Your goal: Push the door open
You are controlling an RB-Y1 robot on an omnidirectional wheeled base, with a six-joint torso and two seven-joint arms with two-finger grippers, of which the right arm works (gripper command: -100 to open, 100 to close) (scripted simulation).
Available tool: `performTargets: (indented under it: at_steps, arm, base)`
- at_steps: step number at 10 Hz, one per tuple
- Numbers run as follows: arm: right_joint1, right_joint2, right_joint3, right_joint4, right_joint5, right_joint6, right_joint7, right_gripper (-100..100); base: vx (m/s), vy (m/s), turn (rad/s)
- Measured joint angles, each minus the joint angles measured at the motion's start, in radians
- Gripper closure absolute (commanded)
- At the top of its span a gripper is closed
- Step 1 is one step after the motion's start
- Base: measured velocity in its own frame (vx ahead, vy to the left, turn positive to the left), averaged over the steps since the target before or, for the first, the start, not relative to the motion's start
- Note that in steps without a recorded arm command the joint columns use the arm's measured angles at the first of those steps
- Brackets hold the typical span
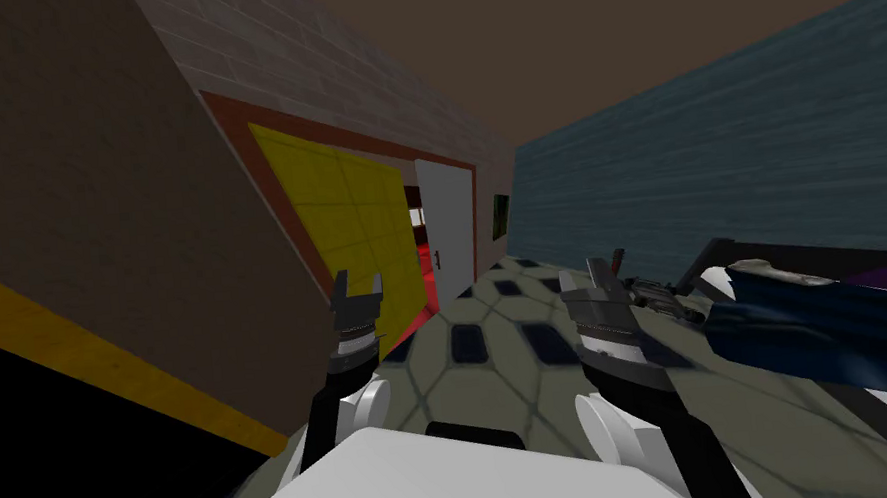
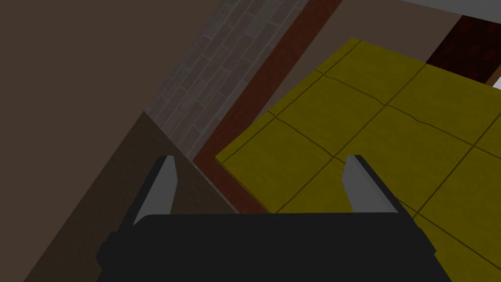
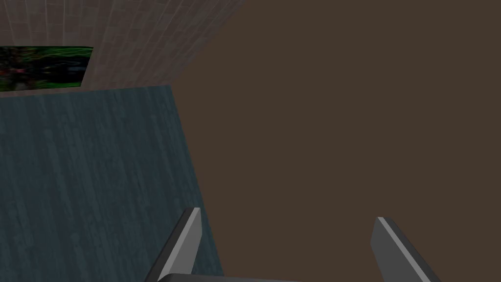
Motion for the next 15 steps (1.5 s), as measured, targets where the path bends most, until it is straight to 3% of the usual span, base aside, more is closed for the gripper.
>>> performTargets:
  at_steps: [8,15]
  arm:
    - [-0.022,-0.067,0.040,0.136,-0.113,-0.070,-0.105,-100]
    - [-0.047,-0.105,0.086,0.284,-0.232,-0.148,-0.218,-100]
  base:
    - [0.151,-0.037,0.209]
    - [0.136,-0.058,0.234]
